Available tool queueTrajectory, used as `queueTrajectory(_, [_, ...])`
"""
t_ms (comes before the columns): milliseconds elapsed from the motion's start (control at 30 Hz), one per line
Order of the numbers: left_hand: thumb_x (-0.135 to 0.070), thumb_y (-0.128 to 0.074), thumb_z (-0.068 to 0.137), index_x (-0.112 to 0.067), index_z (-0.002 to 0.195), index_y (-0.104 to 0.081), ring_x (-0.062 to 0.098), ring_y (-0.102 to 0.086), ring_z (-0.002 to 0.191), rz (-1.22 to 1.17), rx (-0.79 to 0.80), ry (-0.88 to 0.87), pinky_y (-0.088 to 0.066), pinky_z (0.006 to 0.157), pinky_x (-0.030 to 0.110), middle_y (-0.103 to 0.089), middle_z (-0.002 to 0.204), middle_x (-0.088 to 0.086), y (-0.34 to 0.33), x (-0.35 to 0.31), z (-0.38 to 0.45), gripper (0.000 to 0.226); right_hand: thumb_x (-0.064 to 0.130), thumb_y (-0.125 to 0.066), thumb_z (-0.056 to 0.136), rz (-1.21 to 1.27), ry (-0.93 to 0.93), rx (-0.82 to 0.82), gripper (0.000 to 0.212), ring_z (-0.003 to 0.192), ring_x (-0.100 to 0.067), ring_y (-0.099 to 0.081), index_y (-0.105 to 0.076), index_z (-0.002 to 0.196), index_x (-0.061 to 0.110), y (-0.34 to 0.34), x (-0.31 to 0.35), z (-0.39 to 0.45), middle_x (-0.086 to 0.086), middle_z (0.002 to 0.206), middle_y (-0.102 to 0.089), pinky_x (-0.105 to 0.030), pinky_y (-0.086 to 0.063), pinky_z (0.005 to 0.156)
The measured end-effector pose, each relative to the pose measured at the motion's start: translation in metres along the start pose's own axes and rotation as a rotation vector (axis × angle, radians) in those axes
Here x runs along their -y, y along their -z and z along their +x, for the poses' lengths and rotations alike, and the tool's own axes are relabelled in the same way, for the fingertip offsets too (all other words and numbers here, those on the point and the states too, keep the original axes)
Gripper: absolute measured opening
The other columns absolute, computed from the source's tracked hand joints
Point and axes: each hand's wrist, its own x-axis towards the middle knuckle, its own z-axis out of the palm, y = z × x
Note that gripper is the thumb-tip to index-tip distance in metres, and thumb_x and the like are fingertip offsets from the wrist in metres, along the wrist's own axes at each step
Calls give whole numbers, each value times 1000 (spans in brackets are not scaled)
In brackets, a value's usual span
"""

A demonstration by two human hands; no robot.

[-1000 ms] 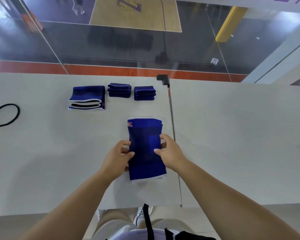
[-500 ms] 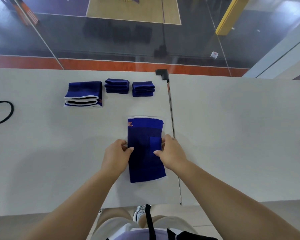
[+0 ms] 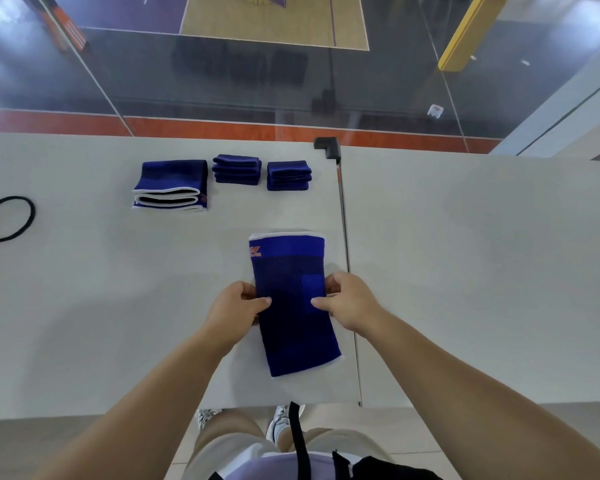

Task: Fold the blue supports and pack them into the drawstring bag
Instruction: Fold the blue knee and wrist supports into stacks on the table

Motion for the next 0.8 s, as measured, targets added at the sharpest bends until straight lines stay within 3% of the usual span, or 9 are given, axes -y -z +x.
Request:
queueTrajectory(67, [-9, -58, 91, -9, 97, -54, 27, -66, 93, -119, 25, -10, -57, 82, 43, -66, 102, 11, 3, -3, -6, 7, 6, -70, 82, 125, 29, -34, 23, 93, -24, -65, -53, 90, 19, 6, 3, -5, -6, 98, -66, -42, -56, 84])
queueTrajectory(233, [-8, -59, 90, -19, 97, -49, 30, -67, 83, -220, -43, -159, -57, 81, 48, -69, 96, 18, 15, -18, -16, 16, 4, -68, 84, 324, 175, -60, 39, 86, -21, -69, -44, 107, 25, 20, 18, -25, -7, 93, -70, -32, -58, 78])
queueTrajectory(333, [-10, -62, 88, -31, 99, -51, 25, -67, 83, -64, -57, -289, -57, 81, 42, -71, 90, 8, 18, -23, -23, 26, 6, -68, 84, 195, 286, -59, 43, 85, -13, -67, -48, 114, 30, 20, 24, -33, 2, 92, -69, -23, -56, 73])
queueTrajectory(400, [-6, -70, 81, -32, 105, -53, 21, -65, 89, 33, -39, -335, -55, 79, 35, -68, 94, 1, 17, -23, -28, 39, 9, -71, 81, 75, 324, -38, 51, 90, -10, -62, -48, 121, 31, 18, 27, -36, 9, 104, -62, -19, -53, 72])
queueTrajectory(533, [-4, -76, 71, -31, 118, -53, 12, -61, 88, 221, -100, -394, -47, 71, 21, -60, 100, -9, 16, -24, -36, 59, 18, -75, 75, -232, 403, -76, 68, 107, -14, -53, -44, 134, 28, 13, 38, -34, 6, 125, -50, -32, -49, 93])
queueTrajectory(700, [-9, -74, 76, -29, 102, -62, 9, -61, 83, 310, -172, -462, -45, 70, 17, -63, 96, -6, 28, -25, -41, 35, 25, -75, 74, -406, 515, -166, 39, 97, -15, -53, -59, 110, 27, 13, 49, -30, 10, 99, -53, -27, -47, 83])
queueTrajectory(800, [-7, -72, 78, -25, 89, -66, 13, -59, 90, 303, -195, -499, -47, 81, 23, -54, 100, -8, 37, -19, -42, 22, 22, -74, 77, -400, 567, -151, 25, 101, -11, -42, -62, 99, 23, 8, 52, -28, 7, 101, -45, -20, -41, 83])
